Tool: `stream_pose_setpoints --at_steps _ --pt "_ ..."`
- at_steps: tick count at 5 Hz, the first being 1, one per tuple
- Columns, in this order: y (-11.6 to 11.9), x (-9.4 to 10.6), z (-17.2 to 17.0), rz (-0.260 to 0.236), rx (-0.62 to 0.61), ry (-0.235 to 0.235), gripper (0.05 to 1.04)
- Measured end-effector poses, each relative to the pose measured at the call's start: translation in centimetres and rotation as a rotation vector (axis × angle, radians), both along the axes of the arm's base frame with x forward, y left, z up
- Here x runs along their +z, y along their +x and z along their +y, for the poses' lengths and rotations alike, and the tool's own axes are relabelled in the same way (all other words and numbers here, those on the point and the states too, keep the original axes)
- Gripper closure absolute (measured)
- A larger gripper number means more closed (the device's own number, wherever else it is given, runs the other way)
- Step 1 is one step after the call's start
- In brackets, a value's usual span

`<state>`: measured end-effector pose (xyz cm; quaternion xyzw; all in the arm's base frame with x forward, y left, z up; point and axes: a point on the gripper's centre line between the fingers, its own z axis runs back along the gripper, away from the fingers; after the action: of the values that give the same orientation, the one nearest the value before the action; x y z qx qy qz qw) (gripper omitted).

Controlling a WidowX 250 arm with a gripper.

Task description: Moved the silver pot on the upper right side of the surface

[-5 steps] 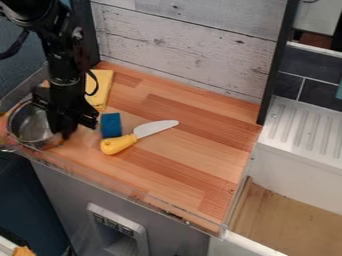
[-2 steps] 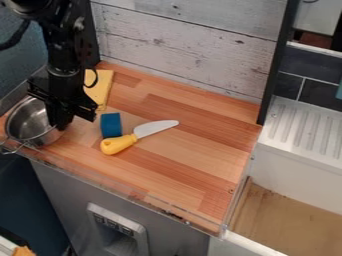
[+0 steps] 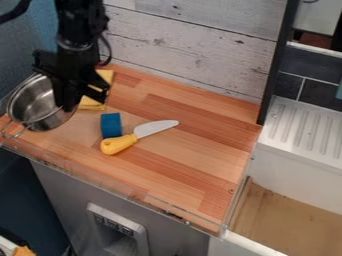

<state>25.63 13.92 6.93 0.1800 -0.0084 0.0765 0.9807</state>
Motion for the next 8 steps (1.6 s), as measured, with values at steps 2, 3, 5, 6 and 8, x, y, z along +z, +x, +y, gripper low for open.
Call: stream_pose_setpoints --at_steps 2,3,5,6,8 --pt "1.1 2.2 -5.0 -0.022 -0.139 0.031 1.028" --pt "2.2 2.5 -8.0 -0.032 -0.22 0.033 1.028" --pt "6.4 -0.1 -14.4 0.019 -0.441 0.031 1.028" --pt "8.4 -1.9 -16.7 0.046 -0.53 0.041 1.028" --pt "10.6 -5.4 -18.3 0.107 -0.598 0.063 1.028"
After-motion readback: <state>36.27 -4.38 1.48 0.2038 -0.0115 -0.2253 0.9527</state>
